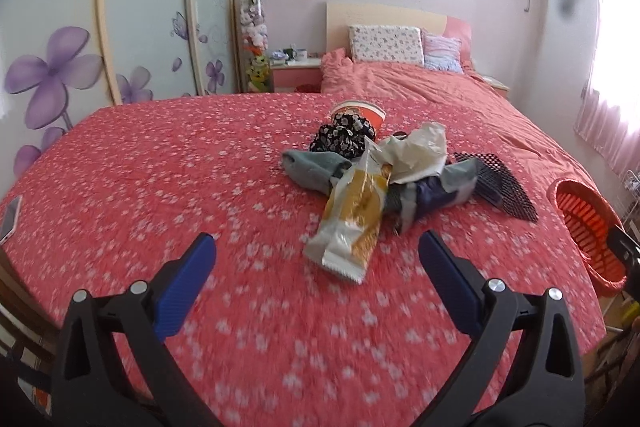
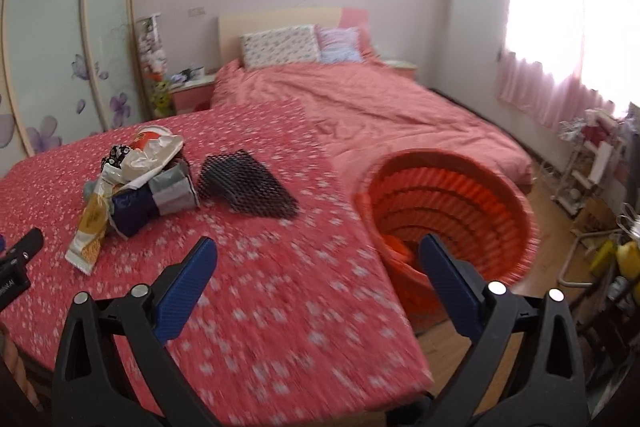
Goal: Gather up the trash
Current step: 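Grasp the snack wrapper with the left tool while the right tool grasps the black mesh, then carry both items over the orange basket and open both tools to drop them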
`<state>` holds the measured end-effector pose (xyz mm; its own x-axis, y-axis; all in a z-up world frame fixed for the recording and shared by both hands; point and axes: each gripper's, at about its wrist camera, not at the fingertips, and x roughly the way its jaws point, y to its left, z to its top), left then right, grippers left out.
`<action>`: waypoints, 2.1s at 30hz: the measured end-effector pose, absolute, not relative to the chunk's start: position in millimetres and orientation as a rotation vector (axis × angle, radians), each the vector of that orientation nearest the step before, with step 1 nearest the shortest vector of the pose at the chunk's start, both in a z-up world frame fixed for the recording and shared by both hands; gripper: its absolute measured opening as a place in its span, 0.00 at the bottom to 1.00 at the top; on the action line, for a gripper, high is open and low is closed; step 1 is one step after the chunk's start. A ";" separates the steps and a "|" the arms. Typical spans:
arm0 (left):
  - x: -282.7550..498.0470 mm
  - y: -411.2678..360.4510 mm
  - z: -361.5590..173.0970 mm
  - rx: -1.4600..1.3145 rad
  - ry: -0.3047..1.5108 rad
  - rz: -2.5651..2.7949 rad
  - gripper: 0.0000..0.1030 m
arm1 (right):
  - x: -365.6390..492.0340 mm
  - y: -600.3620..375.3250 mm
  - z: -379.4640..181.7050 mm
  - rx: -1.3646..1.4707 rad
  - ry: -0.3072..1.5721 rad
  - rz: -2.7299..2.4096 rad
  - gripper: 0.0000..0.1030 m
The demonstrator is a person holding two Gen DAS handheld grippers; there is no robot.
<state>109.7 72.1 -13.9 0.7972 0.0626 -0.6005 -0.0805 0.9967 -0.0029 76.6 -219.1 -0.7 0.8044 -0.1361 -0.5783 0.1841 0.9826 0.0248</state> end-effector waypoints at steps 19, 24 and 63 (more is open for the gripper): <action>211.3 71.4 -67.2 -0.001 0.866 -0.083 0.66 | 232.1 -196.4 -48.2 0.125 0.860 0.025 0.61; 216.8 72.9 -75.0 -0.038 0.898 -0.146 0.31 | 231.9 -186.1 -48.9 0.087 0.851 0.059 0.36; 170.2 -125.0 39.2 0.028 0.693 -0.543 0.10 | 99.5 -323.1 28.8 0.201 0.474 -0.250 0.08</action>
